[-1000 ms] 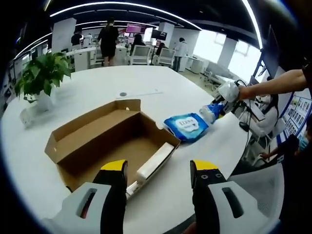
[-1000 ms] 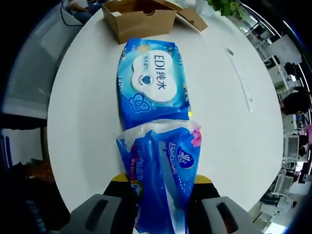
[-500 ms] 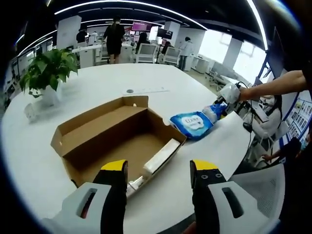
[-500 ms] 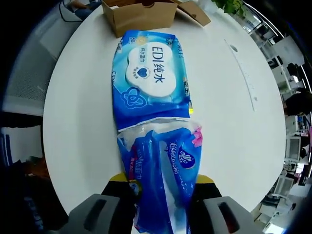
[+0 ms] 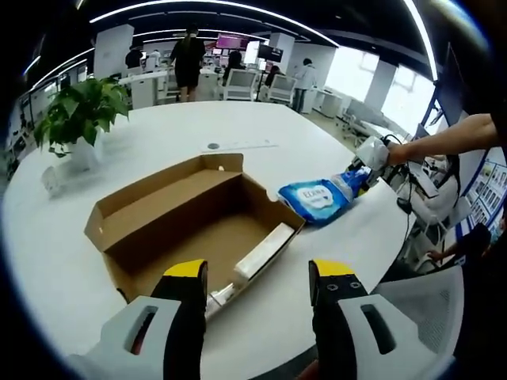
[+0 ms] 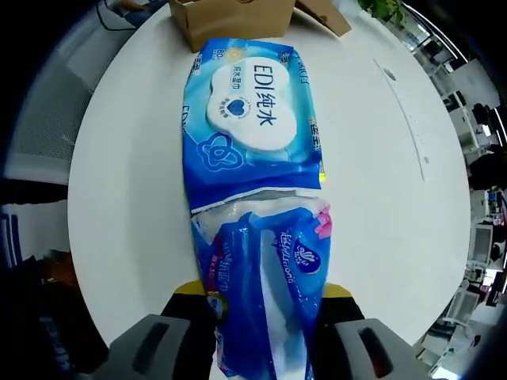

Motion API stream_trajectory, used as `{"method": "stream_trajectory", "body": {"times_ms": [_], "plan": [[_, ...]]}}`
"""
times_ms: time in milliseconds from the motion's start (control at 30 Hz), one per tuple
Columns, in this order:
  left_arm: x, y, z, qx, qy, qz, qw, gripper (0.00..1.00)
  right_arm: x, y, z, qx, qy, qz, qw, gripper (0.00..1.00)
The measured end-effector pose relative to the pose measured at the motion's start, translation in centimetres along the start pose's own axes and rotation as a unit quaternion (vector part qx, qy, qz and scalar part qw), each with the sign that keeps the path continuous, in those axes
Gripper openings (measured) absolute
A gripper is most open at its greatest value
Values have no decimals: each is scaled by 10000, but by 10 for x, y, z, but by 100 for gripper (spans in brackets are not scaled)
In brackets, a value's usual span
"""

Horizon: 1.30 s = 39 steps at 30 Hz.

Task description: Operate the shoe box by opening the lid, removing the specified soft item, and placing it in the target area until the item is outside and the box remains undamaged.

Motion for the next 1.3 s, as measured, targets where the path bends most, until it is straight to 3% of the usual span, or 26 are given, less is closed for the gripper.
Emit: {"method": "stream_trajectory", "body": {"times_ms": [333,800,1300], "plan": [[-8,-3,-8,29,152,-62,9999,52,-1,3,0,-119,91,-92,9998,43],[-15,-1,-9,-85,169,-116,9998,53,-4,19,0,-178,-136,-325,9992,41],[-9,5,-10,-216,206,-225,9993,53,1,41,8,-179,-369,-433,9982,40]]}}
Point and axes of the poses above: the point that each gripper's makers call its tool centre point, and the gripper's own axes: y roughly backward along the fingers, x roughly to its left, z roughly out of its top, the point moved 4 cm from there along y, roughly backward along the fingers, and after that the axes turned 2 degrees about x, right-handed, at the moved point
